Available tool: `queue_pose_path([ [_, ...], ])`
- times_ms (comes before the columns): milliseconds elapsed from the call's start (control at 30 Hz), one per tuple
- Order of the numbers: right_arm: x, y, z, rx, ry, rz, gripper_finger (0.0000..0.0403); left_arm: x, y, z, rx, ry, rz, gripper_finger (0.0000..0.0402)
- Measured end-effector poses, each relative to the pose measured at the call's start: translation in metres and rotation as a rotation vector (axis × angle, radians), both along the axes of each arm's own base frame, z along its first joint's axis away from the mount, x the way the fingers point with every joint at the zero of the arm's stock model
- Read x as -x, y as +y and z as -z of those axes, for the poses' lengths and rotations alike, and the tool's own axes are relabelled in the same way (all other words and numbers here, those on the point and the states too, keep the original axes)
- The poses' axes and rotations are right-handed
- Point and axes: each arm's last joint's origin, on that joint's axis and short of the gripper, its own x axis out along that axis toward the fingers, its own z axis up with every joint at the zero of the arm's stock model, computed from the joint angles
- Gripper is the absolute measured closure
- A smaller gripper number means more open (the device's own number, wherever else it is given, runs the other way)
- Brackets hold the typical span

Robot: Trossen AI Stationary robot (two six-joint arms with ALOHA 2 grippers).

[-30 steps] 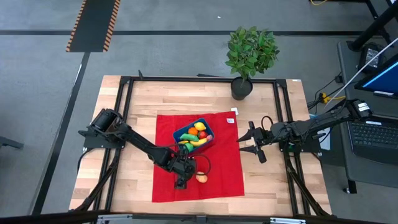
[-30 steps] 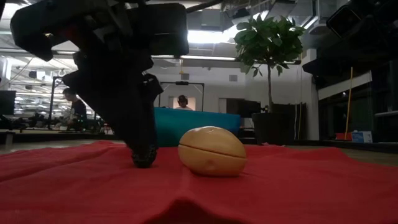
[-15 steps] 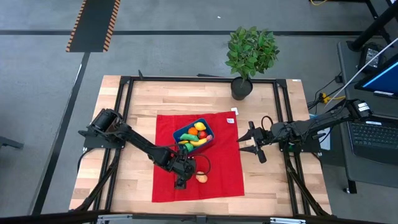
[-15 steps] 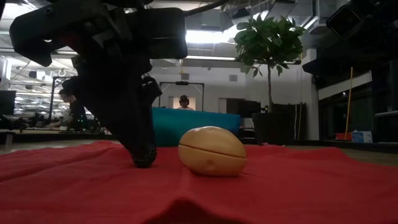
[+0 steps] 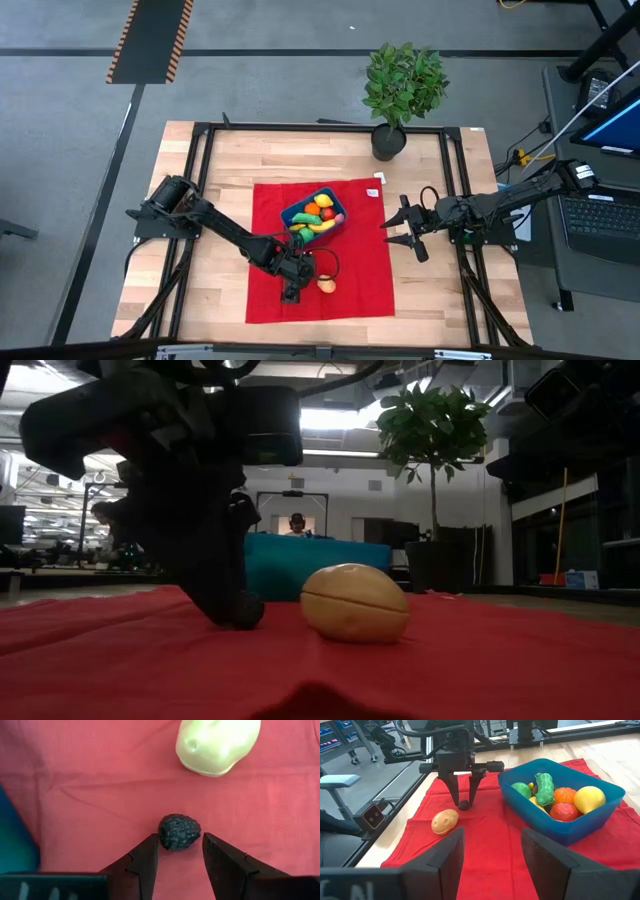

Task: Pick and placing Produce into tupperware
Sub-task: Put the blackberry into the blue bin

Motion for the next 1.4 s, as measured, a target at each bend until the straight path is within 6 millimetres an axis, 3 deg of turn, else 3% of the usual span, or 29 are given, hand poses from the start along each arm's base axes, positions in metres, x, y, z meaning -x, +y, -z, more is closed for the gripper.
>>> queue_pose_path([
  [1400,0.0000,0.0000,0.0001,0.000,0.001,0.000,0.0207,-0.0048,0.0013,-0.0042,0.054,-0.043,-0.065,0.0267],
])
